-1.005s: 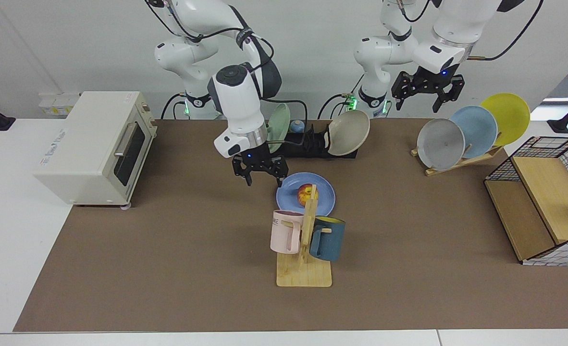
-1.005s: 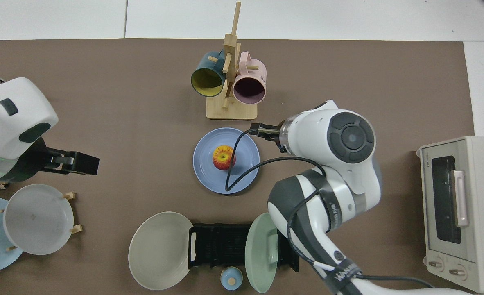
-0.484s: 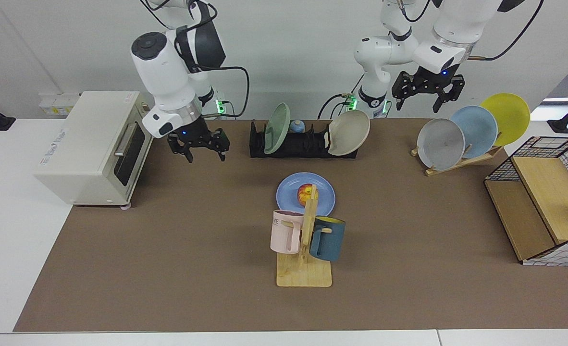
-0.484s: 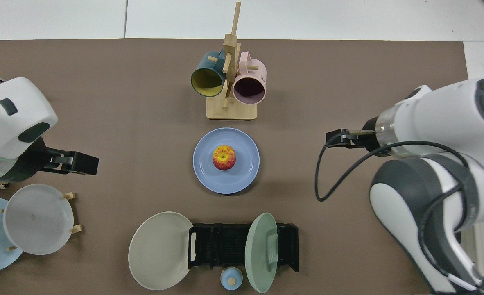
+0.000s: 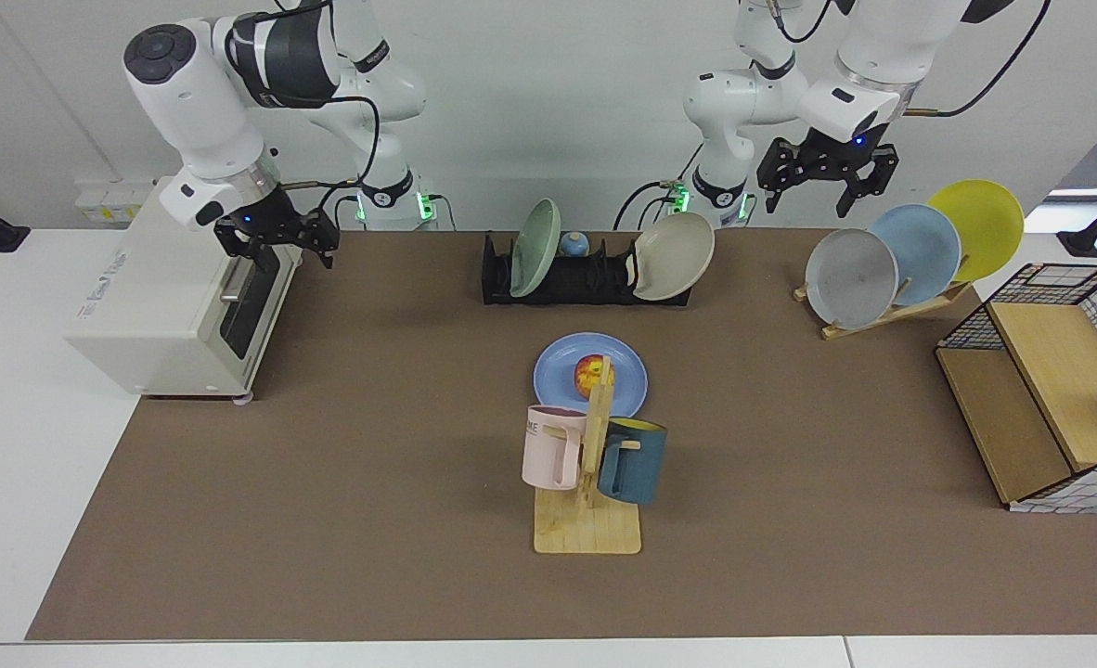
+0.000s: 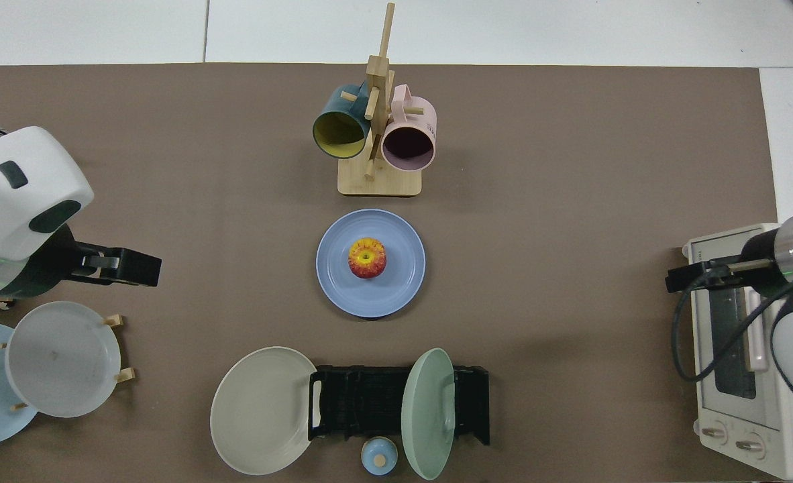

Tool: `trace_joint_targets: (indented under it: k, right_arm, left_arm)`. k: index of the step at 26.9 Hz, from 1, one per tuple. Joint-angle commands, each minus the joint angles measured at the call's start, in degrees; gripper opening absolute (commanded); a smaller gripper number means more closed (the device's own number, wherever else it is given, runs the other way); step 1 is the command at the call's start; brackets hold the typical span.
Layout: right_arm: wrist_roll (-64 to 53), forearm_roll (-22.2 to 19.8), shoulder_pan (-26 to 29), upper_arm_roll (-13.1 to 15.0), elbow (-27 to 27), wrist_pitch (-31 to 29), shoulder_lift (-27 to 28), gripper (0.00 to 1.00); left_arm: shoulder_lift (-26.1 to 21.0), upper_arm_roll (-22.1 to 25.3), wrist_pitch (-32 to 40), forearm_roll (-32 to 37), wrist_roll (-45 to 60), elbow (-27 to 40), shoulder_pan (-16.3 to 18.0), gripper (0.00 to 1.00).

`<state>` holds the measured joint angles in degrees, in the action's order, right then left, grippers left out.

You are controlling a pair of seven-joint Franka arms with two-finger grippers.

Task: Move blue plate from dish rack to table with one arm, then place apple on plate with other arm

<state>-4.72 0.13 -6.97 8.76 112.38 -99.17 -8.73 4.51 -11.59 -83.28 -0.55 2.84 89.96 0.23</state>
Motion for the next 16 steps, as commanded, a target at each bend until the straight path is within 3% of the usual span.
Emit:
trace_joint_targets:
  k: [1,7,12,16]
  right_arm:
    - [-7.05,-4.16,3.01,-1.03,1.53,0.30,-2.25,1.00]
    - [-5.66,-5.58,2.40,-1.03,-3.39,-2.25,-0.07,1.00]
    - [-1.52,-1.71,3.10,-1.03,-5.77,-3.04,1.61,1.00]
    - [-1.52,-1.53,3.19,-1.03,-5.68,-2.43,1.53,1.00]
  left_arm:
    - [0.94,-0.19,0.40,-0.24,0.24,0.92,0.39,1.00]
    - [0.94,-0.19,0.40,-0.24,0.24,0.92,0.39,1.00]
    - [0.94,-0.19,0.40,-0.24,0.24,0.92,0.39,1.00]
    - [0.94,-0.19,0.40,-0.24,0.24,0.92,0.39,1.00]
